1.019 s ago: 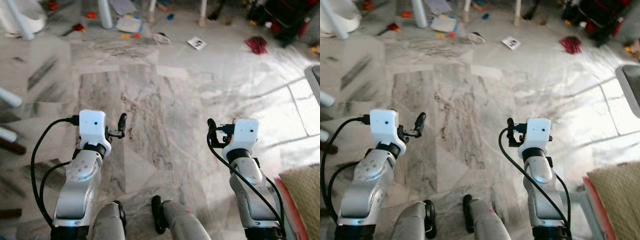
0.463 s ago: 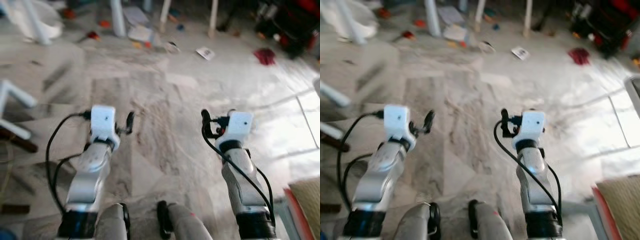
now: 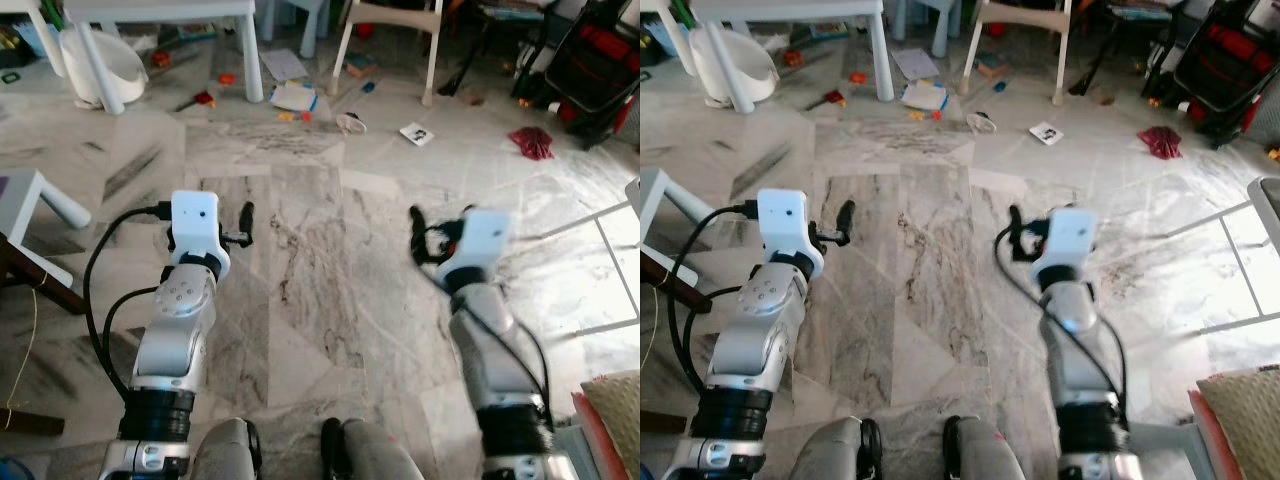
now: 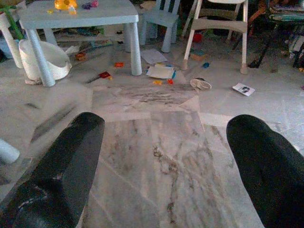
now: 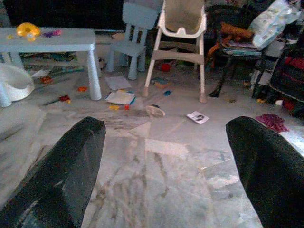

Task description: Move the pillow to the sofa

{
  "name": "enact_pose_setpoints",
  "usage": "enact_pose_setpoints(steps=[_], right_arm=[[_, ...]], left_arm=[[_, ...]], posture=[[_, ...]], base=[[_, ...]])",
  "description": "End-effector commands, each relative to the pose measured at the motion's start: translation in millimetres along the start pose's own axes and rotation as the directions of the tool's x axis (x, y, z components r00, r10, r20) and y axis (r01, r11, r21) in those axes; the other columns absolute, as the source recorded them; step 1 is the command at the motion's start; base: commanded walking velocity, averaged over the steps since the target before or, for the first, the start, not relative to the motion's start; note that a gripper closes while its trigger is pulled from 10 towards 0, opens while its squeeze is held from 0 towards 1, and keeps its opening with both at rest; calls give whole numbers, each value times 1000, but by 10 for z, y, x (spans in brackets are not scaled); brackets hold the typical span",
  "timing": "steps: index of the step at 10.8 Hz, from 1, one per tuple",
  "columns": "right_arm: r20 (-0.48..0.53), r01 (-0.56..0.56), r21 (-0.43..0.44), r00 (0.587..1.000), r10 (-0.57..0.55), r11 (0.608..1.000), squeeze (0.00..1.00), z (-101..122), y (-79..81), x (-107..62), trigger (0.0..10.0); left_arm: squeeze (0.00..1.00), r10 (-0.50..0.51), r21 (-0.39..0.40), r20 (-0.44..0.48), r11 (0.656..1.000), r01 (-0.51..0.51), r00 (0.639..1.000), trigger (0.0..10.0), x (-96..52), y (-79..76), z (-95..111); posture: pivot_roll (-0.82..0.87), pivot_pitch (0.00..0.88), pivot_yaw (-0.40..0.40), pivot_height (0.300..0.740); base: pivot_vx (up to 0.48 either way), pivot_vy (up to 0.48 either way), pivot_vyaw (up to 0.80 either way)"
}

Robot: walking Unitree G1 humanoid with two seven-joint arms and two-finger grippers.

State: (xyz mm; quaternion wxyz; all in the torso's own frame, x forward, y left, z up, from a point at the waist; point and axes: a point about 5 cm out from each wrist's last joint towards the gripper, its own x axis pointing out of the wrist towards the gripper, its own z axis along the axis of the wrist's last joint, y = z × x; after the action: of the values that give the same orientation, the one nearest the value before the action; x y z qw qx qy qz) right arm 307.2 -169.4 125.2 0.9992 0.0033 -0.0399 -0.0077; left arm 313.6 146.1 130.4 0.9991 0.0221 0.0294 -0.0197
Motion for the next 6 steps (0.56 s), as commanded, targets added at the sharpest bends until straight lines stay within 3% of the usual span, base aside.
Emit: enact_pose_setpoints(steps=[1,4,6], right_arm=[[-24,22,6,999,-22,1000,0,-39,-75,1,10000],[-11,15,12,1000,-15,1000,0,3,-77,18,10000],[19,-7,-4,1000,7,1000,0,76,-52,54,10000]], left_arm=[[0,-12,-2,7,1000,12,1000,10000,26,-40,31],[0,8,-18,29,1000,-8,1000,10000,14,-36,68],[0,-6,-35,39,999,8,999,10000,1,-44,80]], posture=[[-8,79,-68,740],[-18,105,-70,740],[-16,104,-76,740]], base=[[0,0,-800],[0,0,-617],[0,0,0]])
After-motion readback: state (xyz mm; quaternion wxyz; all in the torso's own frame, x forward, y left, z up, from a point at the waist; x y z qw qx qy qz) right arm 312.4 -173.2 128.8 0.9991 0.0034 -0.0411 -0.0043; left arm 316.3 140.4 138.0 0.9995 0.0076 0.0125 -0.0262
